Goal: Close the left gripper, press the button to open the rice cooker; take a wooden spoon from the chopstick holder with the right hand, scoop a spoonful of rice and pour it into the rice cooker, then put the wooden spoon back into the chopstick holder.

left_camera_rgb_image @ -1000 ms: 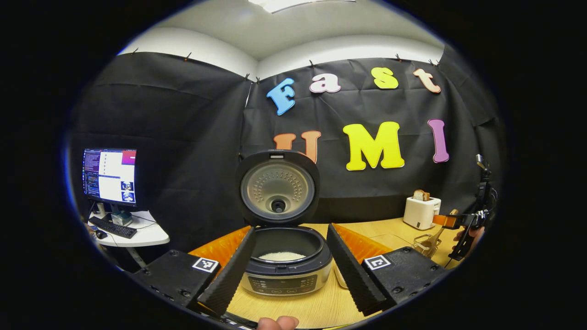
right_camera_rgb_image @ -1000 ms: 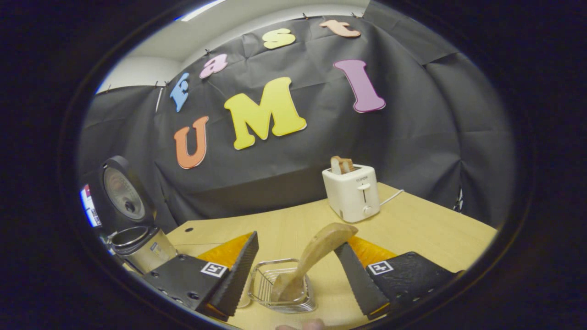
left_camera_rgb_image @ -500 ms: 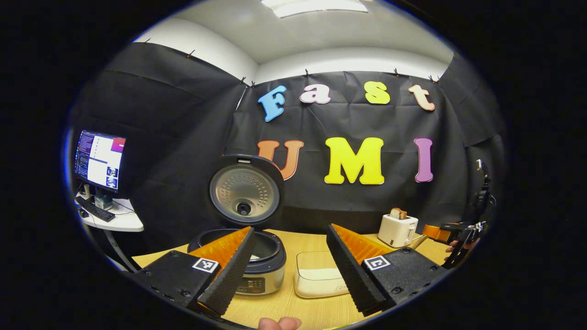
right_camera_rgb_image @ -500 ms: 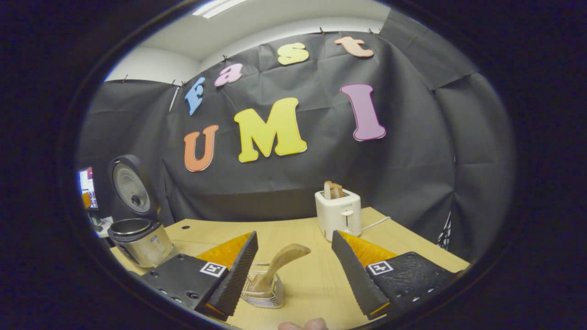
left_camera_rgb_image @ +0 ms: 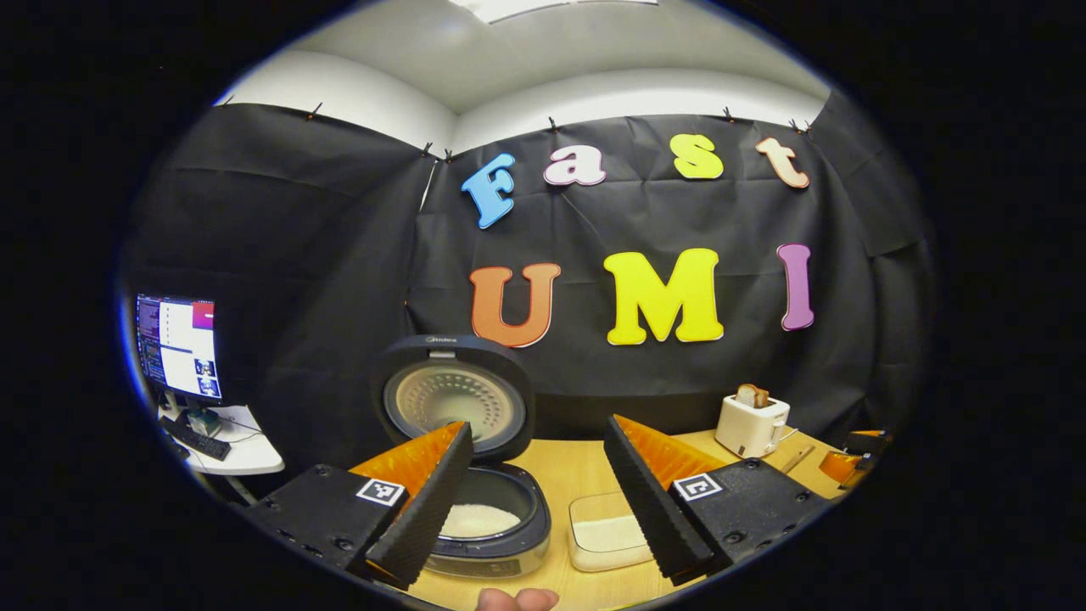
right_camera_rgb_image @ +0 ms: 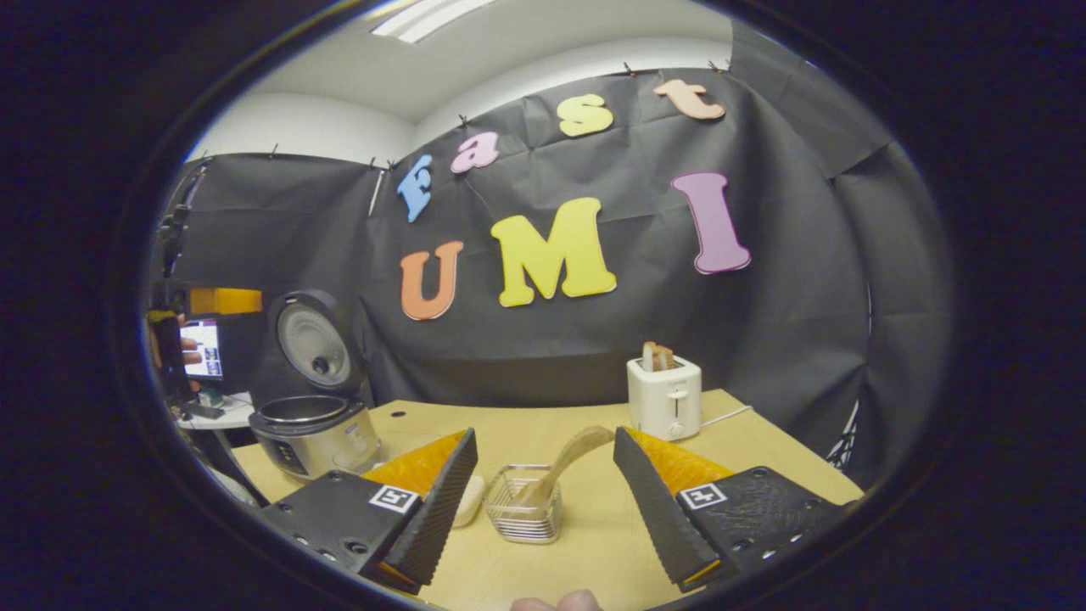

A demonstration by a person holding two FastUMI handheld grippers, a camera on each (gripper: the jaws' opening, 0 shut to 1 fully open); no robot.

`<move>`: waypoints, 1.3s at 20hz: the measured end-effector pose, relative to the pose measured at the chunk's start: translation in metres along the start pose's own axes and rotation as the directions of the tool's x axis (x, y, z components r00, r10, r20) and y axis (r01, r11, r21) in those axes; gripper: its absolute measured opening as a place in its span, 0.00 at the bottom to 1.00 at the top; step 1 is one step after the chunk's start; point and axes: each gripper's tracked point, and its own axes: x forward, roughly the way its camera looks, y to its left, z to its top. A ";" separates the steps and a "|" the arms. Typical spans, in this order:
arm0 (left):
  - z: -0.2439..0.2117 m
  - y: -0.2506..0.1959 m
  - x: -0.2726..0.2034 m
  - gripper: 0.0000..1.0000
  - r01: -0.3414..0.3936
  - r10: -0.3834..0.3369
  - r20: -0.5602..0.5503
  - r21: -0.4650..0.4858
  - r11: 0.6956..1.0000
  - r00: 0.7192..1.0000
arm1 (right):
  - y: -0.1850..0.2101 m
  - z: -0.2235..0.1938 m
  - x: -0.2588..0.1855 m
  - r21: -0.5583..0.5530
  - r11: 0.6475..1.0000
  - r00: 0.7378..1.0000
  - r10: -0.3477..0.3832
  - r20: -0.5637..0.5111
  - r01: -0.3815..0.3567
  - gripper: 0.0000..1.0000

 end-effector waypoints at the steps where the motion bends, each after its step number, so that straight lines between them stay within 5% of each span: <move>1: 0.009 0.014 0.012 0.99 -0.027 0.028 -0.018 0.011 1.000 0.999 | 0.014 -0.007 -0.004 0.013 0.999 0.999 0.044 -0.011 -0.044 0.95; 4: 0.028 0.042 0.046 0.99 -0.089 0.091 -0.053 0.044 0.995 0.994 | 0.029 -0.023 -0.011 -0.001 0.996 0.995 0.094 -0.038 -0.094 0.96; 11: 0.066 0.056 0.103 0.99 -0.097 0.109 -0.096 0.118 0.988 0.989 | 0.059 -0.061 -0.016 -0.003 0.983 0.979 0.182 -0.097 -0.183 0.95; 14: 0.067 0.074 0.138 0.97 -0.112 0.122 -0.139 0.079 0.991 0.983 | 0.066 -0.071 -0.015 0.010 0.978 0.971 0.209 -0.120 -0.209 0.95; 19: 0.043 0.105 0.175 0.98 -0.193 0.201 -0.266 0.055 0.980 0.943 | 0.057 -0.084 -0.009 0.016 0.983 0.971 0.185 -0.152 -0.184 0.95; 26: 0.017 0.105 0.194 0.98 -0.182 0.188 -0.339 0.051 0.982 0.922 | 0.044 -0.099 0.002 0.063 0.988 0.969 0.152 -0.196 -0.142 0.91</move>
